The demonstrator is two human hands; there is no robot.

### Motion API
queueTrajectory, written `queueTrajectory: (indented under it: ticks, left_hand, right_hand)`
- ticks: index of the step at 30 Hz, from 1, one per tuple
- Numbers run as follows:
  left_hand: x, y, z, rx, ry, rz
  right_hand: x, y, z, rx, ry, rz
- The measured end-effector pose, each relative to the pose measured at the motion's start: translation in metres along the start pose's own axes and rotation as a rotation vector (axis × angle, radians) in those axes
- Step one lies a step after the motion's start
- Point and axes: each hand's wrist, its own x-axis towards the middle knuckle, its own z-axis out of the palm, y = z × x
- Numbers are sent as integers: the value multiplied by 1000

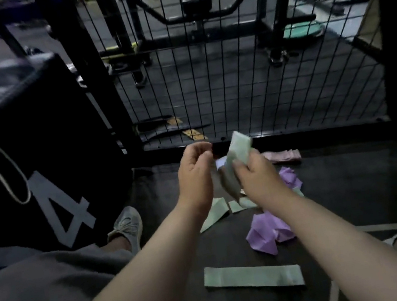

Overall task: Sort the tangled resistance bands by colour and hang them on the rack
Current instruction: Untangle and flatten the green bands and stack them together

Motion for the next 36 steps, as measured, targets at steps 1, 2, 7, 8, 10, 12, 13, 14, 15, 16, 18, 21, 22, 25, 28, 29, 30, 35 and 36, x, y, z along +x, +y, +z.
queueTrajectory:
  ticks: [1, 2, 7, 8, 10, 12, 13, 14, 15, 16, 18, 21, 22, 25, 28, 29, 30, 35, 36]
  left_hand:
    - [-7, 3, -5, -3, -52, -50]
    - [-15, 4, -9, 3, -129, -115]
    - [-54, 12, -24, -86, -474, -256]
    - [-59, 15, -24, -92, -476, -248]
    - [-67, 23, -24, -102, -461, -231]
    - [-73, 32, -24, -113, -462, -221]
    - [-76, 35, -24, -110, -473, -217]
    - [-79, 37, -26, -106, -480, -213]
    - [-82, 40, -27, -109, -485, -214]
    - [-83, 42, -28, -118, -487, -219]
    - [-86, 43, -31, -148, -507, -241]
    - [-95, 46, -34, -138, -592, -261]
    - [-98, 46, -34, -116, -613, -252]
    - [-109, 48, -33, -108, -672, -234]
    - [-116, 51, -32, -99, -684, -228]
    - [-116, 52, -32, -118, -690, -239]
    - [-116, 51, -33, -141, -700, -252]
    - [-116, 48, -41, -163, -783, -277]
    - [-115, 46, -44, -149, -797, -285]
  right_hand:
    - [-6, -8, -6, 147, -21, 55]
    - [-12, -18, -13, 335, -62, 109]
    - [-52, -52, -45, 852, -316, 218]
    - [-58, -56, -50, 890, -343, 212]
    - [-66, -63, -57, 921, -357, 201]
    - [-71, -70, -63, 913, -371, 182]
    - [-73, -75, -66, 874, -366, 167]
    - [-75, -80, -69, 816, -342, 151]
    - [-76, -84, -70, 746, -299, 137]
    - [-76, -87, -72, 673, -252, 125]
    - [-77, -93, -75, 560, -175, 112]
    - [-81, -103, -79, 567, -164, 102]
    - [-83, -106, -81, 589, -180, 96]
    - [-90, -115, -82, 631, -254, 85]
    - [-94, -121, -81, 608, -301, 59]
    - [-95, -122, -82, 600, -295, 48]
    - [-95, -124, -83, 588, -283, 40]
    - [-95, -128, -90, 519, -210, 1]
    - [-95, -129, -92, 512, -153, -4]
